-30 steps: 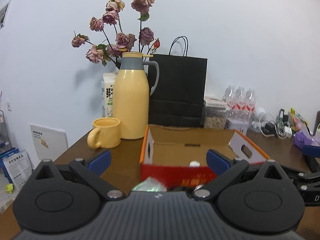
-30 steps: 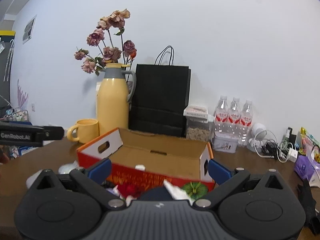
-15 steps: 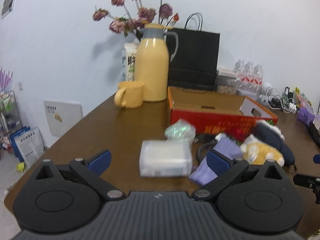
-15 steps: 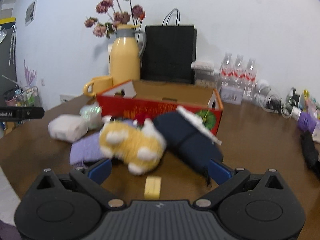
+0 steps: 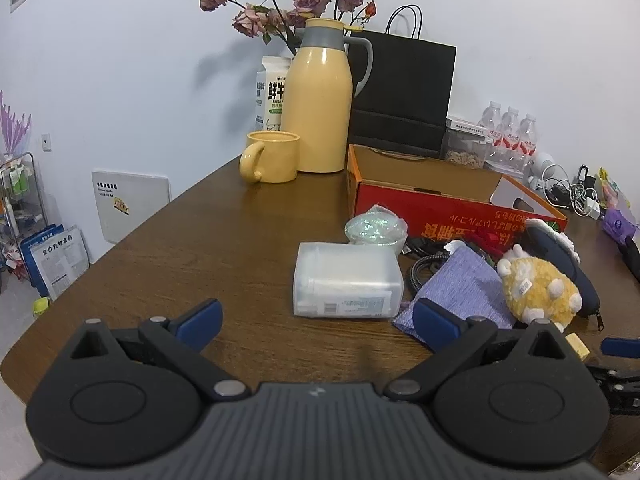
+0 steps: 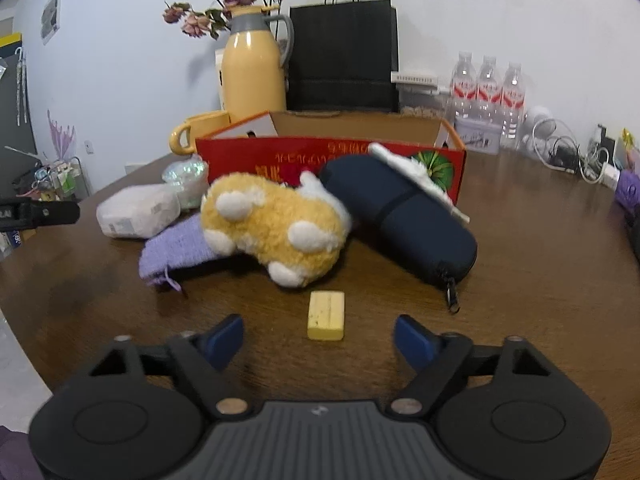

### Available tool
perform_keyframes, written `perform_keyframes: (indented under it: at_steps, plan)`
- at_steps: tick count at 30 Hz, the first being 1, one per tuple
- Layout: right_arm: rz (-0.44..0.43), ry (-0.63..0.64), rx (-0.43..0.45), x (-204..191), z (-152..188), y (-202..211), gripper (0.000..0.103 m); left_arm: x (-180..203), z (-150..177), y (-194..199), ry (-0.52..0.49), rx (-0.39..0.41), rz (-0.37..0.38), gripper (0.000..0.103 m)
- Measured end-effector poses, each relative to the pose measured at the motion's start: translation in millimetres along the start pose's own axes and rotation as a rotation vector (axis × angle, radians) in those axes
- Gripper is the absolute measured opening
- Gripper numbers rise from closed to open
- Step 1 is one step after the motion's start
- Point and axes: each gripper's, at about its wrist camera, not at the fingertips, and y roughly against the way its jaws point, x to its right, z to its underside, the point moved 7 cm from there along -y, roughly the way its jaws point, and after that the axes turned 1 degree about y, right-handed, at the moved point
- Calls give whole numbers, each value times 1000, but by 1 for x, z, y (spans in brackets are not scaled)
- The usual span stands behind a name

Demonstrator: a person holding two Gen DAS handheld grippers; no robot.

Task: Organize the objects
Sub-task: 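Close the right tool on the yellow block while the left tool grasps the translucent white box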

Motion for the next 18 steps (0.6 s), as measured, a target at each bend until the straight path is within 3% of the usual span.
perform_keyframes:
  at_steps: [6,8,18]
  plan:
    - [-8,-68,28,8,-4,-11,48,-1,4,-5,10,-17,-1,103]
    - [14,-47,34,7,-5,-13,19,-1,6,-6,10,-21,1,103]
    - [36,-24,79,8,-6,-6,19,0,11,-16,16,-50,-3,103]
